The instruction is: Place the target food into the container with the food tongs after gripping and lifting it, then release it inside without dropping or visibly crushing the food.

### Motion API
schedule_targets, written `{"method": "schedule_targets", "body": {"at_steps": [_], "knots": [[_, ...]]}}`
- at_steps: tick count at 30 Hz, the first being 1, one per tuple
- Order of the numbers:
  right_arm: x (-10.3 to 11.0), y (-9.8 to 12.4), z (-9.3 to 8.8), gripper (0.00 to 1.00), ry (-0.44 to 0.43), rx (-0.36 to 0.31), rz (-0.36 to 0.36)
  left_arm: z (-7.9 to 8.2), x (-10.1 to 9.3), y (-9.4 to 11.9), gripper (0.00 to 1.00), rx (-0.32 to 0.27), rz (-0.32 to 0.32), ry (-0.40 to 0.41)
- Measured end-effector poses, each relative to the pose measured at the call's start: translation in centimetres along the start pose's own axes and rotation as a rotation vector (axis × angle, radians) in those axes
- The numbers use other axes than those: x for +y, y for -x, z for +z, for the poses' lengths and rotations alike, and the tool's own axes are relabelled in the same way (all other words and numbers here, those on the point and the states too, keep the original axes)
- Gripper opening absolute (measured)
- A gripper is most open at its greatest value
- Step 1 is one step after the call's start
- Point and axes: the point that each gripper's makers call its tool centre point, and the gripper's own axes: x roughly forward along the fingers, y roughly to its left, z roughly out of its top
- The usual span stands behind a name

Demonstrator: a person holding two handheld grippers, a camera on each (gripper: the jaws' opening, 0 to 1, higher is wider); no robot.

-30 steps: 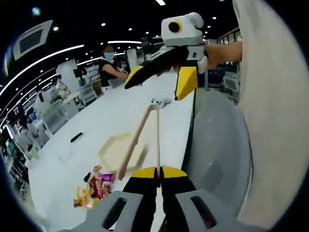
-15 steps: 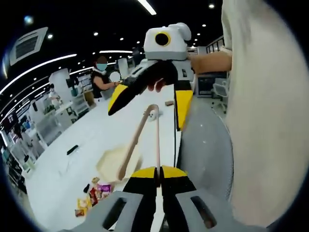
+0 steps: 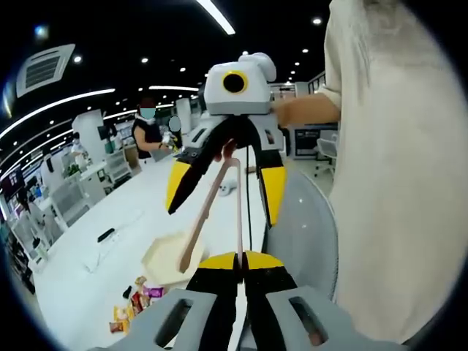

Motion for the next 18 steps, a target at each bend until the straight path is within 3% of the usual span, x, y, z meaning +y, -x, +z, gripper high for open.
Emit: {"method": "schedule_targets", "body": {"at_steps": [3, 5, 7, 18], "knots": [[0.2, 0.1, -0.2, 0.46, -0.009, -0.003, -0.004, 0.2, -0.3, -0.2, 0.00, -0.014, -0.016, 0.005], [0.2, 0.1, -0.1, 0.34, -0.003, -0.010, -0.007, 0.2, -0.4, -0.3, 0.00, -0.010, -0.024, 0.001], [0.5, 0.2, -0.3, 0.29, -0.007, -0.002, 0.004, 0.3, -0.6, -0.3, 0.00, -0.009, -0.035, -0.007], [1.0, 0.0, -1.2, 0.31, -0.003, 0.029, -0.001, 1.1, -1.1, -0.5, 0.00, -0.028, -0.070, -0.016]]}}
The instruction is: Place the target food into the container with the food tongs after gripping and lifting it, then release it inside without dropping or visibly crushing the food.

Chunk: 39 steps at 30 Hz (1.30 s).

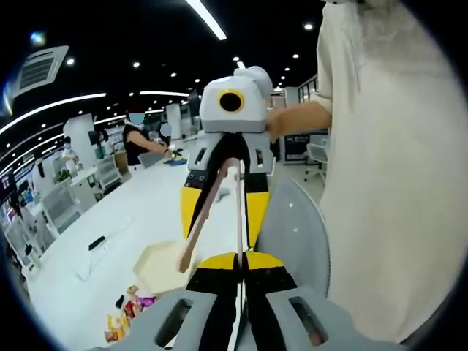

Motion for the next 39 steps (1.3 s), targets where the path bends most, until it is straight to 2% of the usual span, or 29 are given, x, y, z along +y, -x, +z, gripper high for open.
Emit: {"method": "schedule_targets", "body": {"at_steps": [12, 18, 28, 31, 32, 33, 39], "knots": [[-0.3, -0.2, 0.3, 0.26, 0.001, -0.003, -0.002, 0.1, 0.1, 0.3, 0.00, -0.006, -0.010, 0.001], [-0.5, -0.2, 0.4, 0.26, -0.042, -0.017, -0.007, 0.2, 0.2, 0.7, 0.01, -0.042, 0.001, 0.040], [-0.4, 0.2, 0.2, 0.26, -0.083, -0.029, -0.015, -0.3, 0.1, 1.1, 0.02, -0.030, 0.008, 0.057], [-0.1, 0.3, 0.1, 0.26, -0.084, -0.022, -0.005, -0.3, -0.4, 0.7, 0.00, -0.016, -0.020, 0.068], [0.3, 0.3, 0.2, 0.26, -0.094, -0.027, 0.013, -0.2, -0.7, 0.6, 0.00, -0.007, -0.041, 0.065], [0.2, 0.4, 0.3, 0.27, -0.100, -0.036, 0.008, -0.1, -0.8, 0.5, 0.00, -0.004, -0.033, 0.044], [-0.2, 0.9, 0.7, 0.28, -0.148, -0.076, -0.003, 0.2, -0.5, 0.4, 0.00, -0.020, -0.024, 0.049]]}}
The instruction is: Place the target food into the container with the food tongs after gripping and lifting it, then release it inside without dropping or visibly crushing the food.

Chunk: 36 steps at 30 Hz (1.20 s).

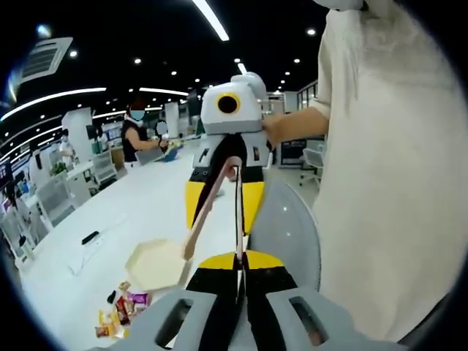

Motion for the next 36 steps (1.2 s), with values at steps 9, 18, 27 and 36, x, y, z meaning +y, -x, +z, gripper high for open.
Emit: {"method": "schedule_targets", "body": {"at_steps": [9, 18, 27, 36], "knots": [[0.4, -0.7, -0.5, 0.29, 0.066, 0.055, 0.025, 0.1, -0.1, -0.5, 0.00, -0.001, -0.007, -0.011], [1.0, -0.9, -1.3, 0.29, 0.118, 0.090, 0.046, -0.4, -0.5, -0.6, 0.00, 0.015, -0.013, -0.008], [1.3, -1.3, -1.9, 0.29, 0.103, 0.112, 0.049, -1.1, -1.0, -0.8, 0.00, 0.041, -0.023, -0.006], [1.6, -1.6, -2.7, 0.27, 0.058, 0.138, 0.068, -1.9, -1.3, -0.8, 0.00, 0.037, -0.007, 0.039]]}}
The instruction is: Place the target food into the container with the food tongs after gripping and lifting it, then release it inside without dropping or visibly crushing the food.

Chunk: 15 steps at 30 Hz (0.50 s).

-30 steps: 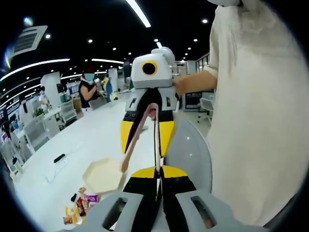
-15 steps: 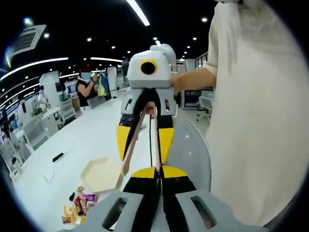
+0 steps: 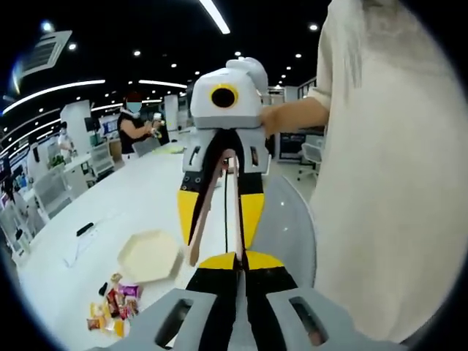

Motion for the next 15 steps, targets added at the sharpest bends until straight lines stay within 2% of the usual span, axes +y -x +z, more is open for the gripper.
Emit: {"method": "schedule_targets", "body": {"at_steps": [3, 6, 7, 9, 11, 15], "knots": [[0.2, -0.4, -0.3, 0.26, -0.028, 0.005, -0.009, -0.4, 0.0, 0.1, 0.00, -0.010, 0.013, 0.059], [0.1, -0.6, -0.6, 0.26, -0.039, 0.005, -0.033, -0.9, 0.2, 0.0, 0.02, -0.011, 0.040, 0.065], [-0.1, -0.6, -0.6, 0.26, -0.055, -0.004, -0.047, -1.0, 0.4, 0.1, 0.02, -0.007, 0.069, 0.058], [-0.3, -0.5, -0.5, 0.26, -0.076, -0.017, -0.059, -0.9, 0.5, 0.2, 0.03, -0.011, 0.086, 0.056], [-0.8, -0.1, -0.2, 0.26, -0.135, -0.061, -0.091, -0.4, 1.1, 0.6, 0.03, -0.052, 0.124, 0.067], [-0.9, 0.3, -0.4, 0.26, -0.160, -0.081, -0.113, -0.4, 1.3, 0.7, 0.04, -0.063, 0.138, 0.095]]}}
